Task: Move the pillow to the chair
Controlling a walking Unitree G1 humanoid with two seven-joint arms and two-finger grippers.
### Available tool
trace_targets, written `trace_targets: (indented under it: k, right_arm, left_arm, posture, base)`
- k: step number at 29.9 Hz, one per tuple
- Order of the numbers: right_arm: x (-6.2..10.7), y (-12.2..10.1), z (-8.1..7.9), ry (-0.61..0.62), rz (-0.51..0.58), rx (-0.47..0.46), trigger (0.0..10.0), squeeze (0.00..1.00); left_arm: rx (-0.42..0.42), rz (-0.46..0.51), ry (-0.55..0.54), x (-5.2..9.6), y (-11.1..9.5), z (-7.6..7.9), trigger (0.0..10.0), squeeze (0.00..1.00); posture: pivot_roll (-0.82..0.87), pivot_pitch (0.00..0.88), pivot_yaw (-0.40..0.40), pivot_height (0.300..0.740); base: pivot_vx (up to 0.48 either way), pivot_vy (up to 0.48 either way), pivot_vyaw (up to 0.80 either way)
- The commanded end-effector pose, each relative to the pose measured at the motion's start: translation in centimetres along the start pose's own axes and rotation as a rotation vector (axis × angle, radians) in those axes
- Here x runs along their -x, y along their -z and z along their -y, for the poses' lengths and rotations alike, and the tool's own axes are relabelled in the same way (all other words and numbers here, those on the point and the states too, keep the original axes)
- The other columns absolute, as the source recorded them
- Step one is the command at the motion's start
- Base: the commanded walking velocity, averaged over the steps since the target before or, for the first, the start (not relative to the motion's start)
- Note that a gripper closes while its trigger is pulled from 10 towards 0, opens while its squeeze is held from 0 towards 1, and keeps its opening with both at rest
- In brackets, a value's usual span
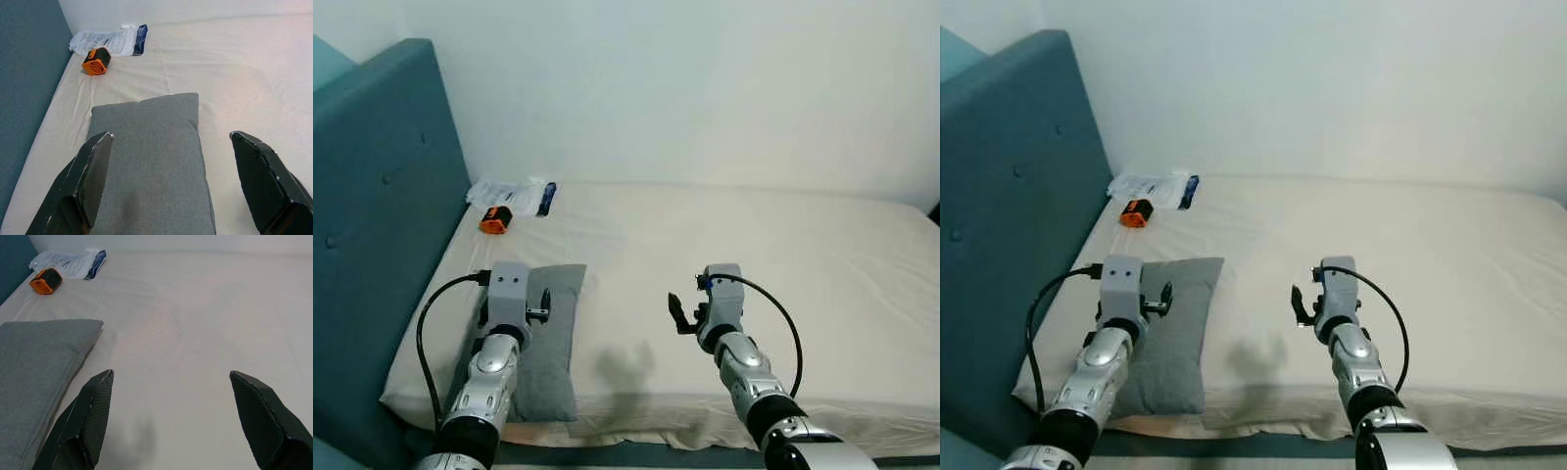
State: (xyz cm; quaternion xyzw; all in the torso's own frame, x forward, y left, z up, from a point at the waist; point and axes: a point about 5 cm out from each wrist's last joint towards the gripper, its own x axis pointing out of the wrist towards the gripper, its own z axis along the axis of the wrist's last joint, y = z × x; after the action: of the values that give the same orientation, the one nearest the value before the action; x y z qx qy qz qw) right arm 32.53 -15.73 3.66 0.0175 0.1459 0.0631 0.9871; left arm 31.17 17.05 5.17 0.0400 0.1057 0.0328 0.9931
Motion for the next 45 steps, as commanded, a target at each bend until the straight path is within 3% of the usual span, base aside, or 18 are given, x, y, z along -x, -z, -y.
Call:
trace_targets:
  k: [1,12,24,45]
  right_arm:
    - [0.01,0.15,-0.13,-0.002,-0.006,-0.009,10.0,0.00]
    - [0.00,0.11,-0.17,-0.003,-0.003,-0.008,10.0,0.00]
    - [-0.05,0.03,-0.27,-0.003,0.000,-0.011,10.0,0.00]
    - [-0.13,0.13,-0.67,0.000,-0.009,-0.021,10.0,0.00]
  left_arm:
    - [0.003,-0.014,0.001,0.21,0.45,-0.11,10.0,0.00]
    - [-0.023,-0.011,0.022,0.18,0.40,0.08,10.0,0.00]
    - [-0.030,-0.002,0.043,0.15,0.17,0.47,10.0,0.00]
    - [-0.027,-0.003,-0.017,0.20,0.27,-0.34,10.0,0.00]
  posture:
    - [0.01,0.000,-0.077,0.736]
    - [0.01,0.000,-0.075,0.736]
    - [0.02,0.000,-0.074,0.736]
    - [0.03,0.000,-0.083,0.736]
  base:
    - [0.000,0.480,0.00]
    - [0.000,0.349,0.00]
    - [0.000,-0.473,0.00]
    - [0.000,0.000,0.00]
